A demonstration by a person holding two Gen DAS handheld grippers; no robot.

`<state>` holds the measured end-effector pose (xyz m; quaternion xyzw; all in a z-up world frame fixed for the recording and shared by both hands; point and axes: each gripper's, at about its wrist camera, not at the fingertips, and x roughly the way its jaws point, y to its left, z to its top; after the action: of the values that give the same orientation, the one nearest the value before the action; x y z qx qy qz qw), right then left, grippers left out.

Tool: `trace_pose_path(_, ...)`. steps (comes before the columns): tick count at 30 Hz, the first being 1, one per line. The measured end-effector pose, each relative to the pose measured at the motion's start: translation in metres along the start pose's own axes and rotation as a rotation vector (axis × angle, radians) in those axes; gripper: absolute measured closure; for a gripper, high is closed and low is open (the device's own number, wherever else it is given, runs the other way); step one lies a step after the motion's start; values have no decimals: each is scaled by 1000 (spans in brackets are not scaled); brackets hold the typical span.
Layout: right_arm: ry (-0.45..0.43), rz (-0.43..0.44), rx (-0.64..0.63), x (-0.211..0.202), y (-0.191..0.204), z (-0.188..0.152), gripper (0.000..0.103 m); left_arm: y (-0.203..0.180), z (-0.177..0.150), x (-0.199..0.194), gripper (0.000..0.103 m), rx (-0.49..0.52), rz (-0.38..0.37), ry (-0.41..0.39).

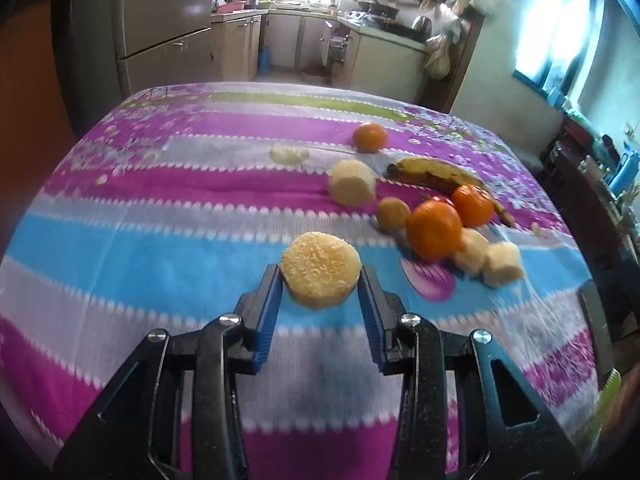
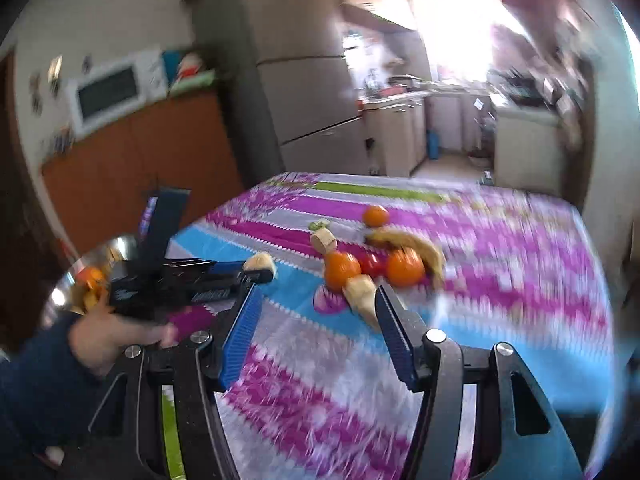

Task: Organize fruits
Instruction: 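Close the left gripper on another round pale pineapple slice and lift, then hold the slice in the left gripper while the right grasps a small brown fruit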

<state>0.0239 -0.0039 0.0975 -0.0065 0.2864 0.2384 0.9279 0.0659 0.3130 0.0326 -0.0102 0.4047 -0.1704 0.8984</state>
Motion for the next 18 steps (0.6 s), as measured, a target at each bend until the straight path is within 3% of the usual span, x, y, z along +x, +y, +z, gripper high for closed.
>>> trace_pose_path(3,151,27,-188,49,20,33,41,3,-2,0,63,-15,-31,-5)
trace_pose_path(5,300,69,-253,93,23,52,41,5,-1,3,63,-22,-48,-4)
trace_pose_path(7,383,53,-293,128,21,64,44,8,-1,5,63,-29,-46,-7)
trace_pose_path(10,462,47,-306,166,17,76,57,17,-5,9,63,-58,-56,4)
trace_pose_path(14,548,44,-365,196,25,75,58,30,-5,14,63,-104,-72,22)
trace_pose_path(18,594,-22,-421,211,30,66,58,27,-5,16,63,-95,-75,26)
